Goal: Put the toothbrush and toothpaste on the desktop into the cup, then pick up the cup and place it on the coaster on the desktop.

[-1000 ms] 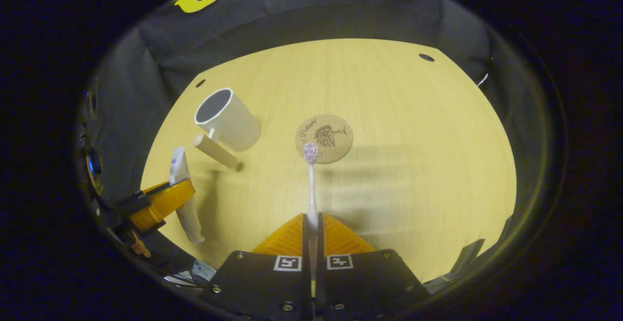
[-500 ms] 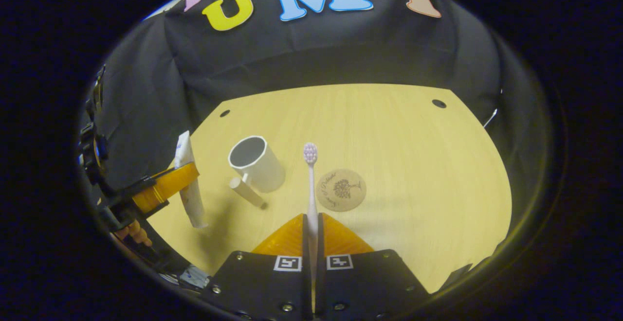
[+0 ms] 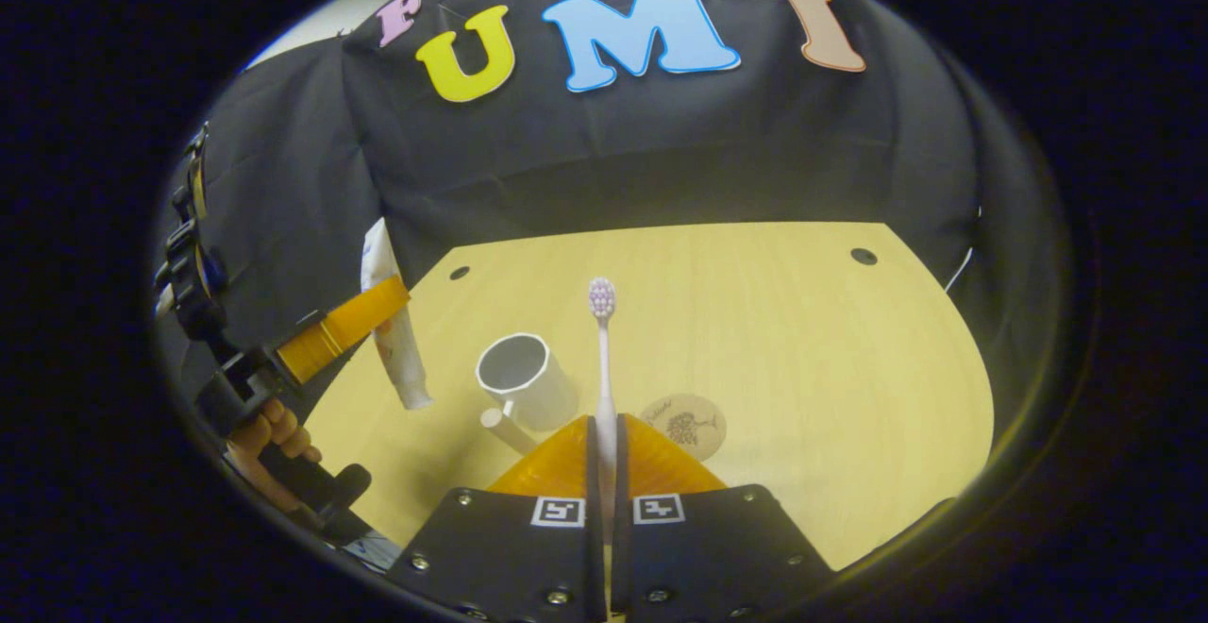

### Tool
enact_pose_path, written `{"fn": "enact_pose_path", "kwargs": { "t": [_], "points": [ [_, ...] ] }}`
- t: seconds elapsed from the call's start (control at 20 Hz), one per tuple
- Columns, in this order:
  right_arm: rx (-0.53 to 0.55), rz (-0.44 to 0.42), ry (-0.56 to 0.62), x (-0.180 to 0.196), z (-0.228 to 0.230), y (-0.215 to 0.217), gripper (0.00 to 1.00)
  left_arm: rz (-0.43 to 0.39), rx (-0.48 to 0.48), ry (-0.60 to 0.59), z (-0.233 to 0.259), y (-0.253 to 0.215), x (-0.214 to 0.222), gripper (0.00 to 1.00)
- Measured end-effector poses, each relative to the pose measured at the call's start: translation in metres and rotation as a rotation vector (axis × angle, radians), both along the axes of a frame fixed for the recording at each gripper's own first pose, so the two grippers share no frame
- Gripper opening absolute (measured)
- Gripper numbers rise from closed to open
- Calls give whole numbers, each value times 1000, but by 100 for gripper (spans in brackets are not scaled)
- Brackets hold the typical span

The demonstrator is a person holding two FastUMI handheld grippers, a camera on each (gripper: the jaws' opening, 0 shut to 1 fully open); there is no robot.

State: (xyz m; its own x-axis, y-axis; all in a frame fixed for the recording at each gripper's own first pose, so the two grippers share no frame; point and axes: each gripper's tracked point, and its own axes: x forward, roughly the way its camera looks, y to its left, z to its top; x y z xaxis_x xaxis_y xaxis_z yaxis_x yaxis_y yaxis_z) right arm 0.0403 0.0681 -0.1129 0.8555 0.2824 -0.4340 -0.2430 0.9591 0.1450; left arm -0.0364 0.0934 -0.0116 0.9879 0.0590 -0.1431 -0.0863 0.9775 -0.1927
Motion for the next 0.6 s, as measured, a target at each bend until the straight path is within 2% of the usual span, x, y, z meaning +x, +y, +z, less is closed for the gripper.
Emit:
{"fn": "enact_pose_path", "kwargs": {
  "t": [0.15, 0.2, 0.25, 0.4, 0.6],
  "points": [
    [6, -5, -25, -3, 5, -1, 4, -17, 1, -40, 2, -3, -2, 23],
    [5, -8, -30, -4, 6, -2, 7, -24, -4, -48, 2, -2, -1, 24],
    [3, -12, -33, -4, 6, -3, 4, -36, -11, -57, 2, -3, 1, 24],
    [-1, -26, -32, -6, 6, -6, 4, -79, -30, -86, 3, -10, 12, 24],
    [-9, -40, -28, -9, 5, -9, 4, -118, -58, -72, -22, -16, 35, 24]
  ]
}}
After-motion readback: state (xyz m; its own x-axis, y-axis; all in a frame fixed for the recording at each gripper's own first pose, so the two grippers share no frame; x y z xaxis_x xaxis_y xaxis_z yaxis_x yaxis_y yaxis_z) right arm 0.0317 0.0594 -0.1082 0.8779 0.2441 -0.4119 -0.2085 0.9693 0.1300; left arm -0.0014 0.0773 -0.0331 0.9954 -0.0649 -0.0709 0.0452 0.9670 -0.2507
